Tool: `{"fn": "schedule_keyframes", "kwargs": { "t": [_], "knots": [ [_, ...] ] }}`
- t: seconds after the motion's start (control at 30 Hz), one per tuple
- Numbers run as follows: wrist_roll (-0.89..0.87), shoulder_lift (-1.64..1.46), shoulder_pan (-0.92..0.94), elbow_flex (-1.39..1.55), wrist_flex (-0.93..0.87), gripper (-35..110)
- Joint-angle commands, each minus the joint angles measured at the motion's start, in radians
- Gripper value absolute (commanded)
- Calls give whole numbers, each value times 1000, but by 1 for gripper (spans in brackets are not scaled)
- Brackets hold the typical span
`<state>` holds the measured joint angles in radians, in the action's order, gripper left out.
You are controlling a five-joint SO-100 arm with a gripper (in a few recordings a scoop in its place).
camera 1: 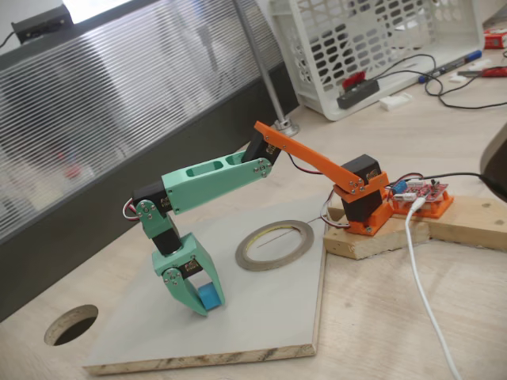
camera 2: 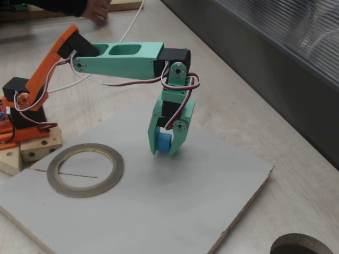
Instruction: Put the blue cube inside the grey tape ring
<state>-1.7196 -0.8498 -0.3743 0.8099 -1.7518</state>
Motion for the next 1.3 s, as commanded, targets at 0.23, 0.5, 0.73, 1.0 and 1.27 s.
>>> {"fn": "schedule_keyframes", "kwargs": {
  "t": [0.23,0.5,0.73,1.0,1.27],
  "knots": [
    [-17,-206,-12,5,-9,3],
    [-17,-552,-20,6,-20,3],
    [-11,-577,-3,107,-8,3],
    [-6,-831,255,552,-5,4],
    [-6,-982,425,966,3,4]
  ]
}}
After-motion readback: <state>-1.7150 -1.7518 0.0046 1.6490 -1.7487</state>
